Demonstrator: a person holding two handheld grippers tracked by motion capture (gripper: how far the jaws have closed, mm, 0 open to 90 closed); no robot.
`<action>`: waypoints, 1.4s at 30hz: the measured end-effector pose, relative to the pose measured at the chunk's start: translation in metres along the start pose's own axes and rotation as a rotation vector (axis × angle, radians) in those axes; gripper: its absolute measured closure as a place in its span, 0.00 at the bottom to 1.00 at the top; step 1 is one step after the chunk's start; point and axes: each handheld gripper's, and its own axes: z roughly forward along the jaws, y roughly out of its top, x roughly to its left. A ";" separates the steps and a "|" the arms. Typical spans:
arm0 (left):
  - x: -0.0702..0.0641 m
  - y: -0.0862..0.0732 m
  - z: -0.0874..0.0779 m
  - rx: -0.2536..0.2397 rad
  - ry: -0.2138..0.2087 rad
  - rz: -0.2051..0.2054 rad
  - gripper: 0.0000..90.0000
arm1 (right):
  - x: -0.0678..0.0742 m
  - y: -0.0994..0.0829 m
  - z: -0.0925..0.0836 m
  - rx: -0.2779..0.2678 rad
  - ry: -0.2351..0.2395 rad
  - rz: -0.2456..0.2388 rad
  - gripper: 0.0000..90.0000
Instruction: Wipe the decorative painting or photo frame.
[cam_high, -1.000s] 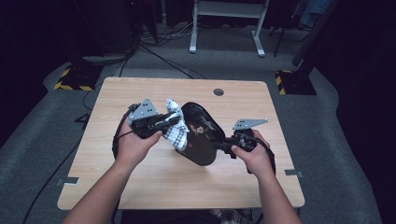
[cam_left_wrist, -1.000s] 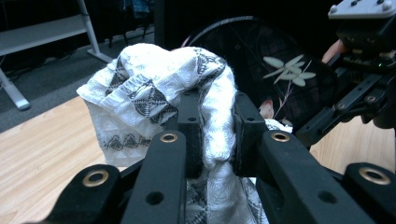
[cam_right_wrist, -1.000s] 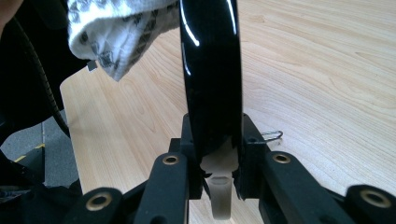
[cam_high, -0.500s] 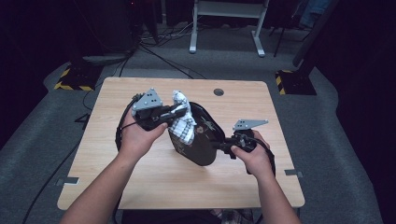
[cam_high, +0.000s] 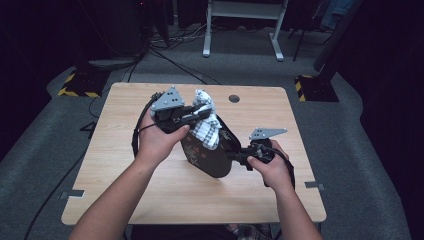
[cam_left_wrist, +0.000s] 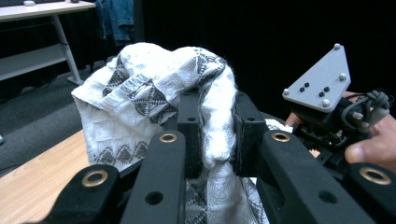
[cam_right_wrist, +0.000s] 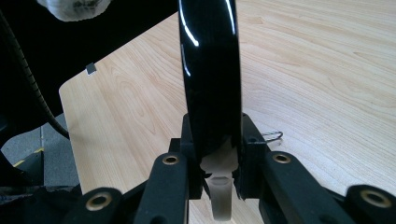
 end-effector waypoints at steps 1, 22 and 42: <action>-0.001 0.001 0.002 0.000 0.001 0.001 0.86 | 0.000 0.000 0.000 0.000 -0.001 0.000 0.86; -0.009 0.001 0.035 0.029 -0.004 0.031 0.85 | 0.003 0.000 0.001 0.011 -0.011 -0.015 0.86; 0.001 0.000 0.033 0.027 0.073 0.075 0.87 | 0.006 0.000 0.000 0.018 -0.027 -0.041 0.87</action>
